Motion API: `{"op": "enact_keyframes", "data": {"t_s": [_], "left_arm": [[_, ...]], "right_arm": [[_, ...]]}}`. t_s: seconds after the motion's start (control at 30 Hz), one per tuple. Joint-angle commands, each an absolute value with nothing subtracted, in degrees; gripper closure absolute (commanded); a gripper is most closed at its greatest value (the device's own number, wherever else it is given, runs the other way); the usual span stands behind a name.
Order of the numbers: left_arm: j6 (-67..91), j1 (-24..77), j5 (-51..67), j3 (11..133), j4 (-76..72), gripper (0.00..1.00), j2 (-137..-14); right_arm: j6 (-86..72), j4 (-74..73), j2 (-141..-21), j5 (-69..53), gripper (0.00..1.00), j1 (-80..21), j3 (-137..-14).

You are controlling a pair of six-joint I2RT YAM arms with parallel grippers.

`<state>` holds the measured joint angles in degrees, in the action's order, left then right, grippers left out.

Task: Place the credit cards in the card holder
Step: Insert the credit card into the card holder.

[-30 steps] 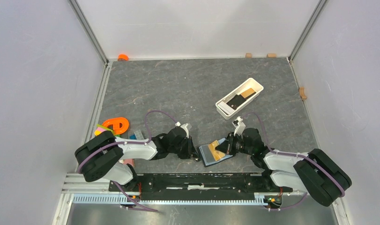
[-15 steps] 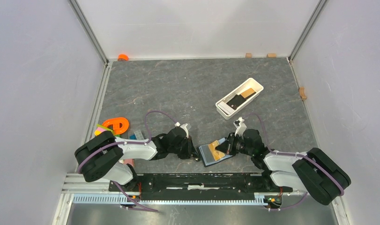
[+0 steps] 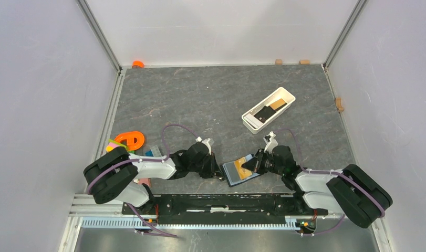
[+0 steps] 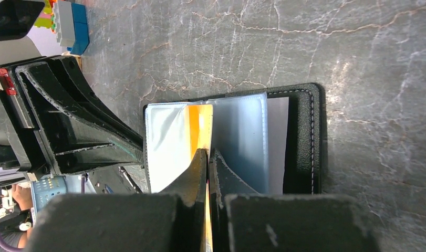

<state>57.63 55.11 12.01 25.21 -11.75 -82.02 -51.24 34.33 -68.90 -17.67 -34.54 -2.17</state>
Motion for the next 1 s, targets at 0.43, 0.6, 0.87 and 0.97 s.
{"op": "enact_keyframes", "data": {"t_s": [0.43, 0.6, 0.87, 0.97], "left_arm": [[59.19, 56.07, 10.01, 24.80, -13.49, 0.98, -82.99], [59.85, 56.05, 8.59, 24.10, -13.62, 0.98, -82.25], [60.64, 55.97, 7.05, 23.47, -14.41, 0.98, -82.20], [60.73, 55.94, 6.79, 23.55, -14.84, 0.98, -82.77]], "right_arm": [[-51.06, 30.31, -75.78, -17.31, 1.00, -40.50, 2.35], [-48.43, 25.53, -74.15, -16.72, 0.97, -40.61, 1.95], [-43.80, 18.90, -74.50, -19.75, 0.98, -40.69, -1.66], [-43.14, 18.28, -74.97, -20.46, 0.96, -40.93, -1.63]]}}
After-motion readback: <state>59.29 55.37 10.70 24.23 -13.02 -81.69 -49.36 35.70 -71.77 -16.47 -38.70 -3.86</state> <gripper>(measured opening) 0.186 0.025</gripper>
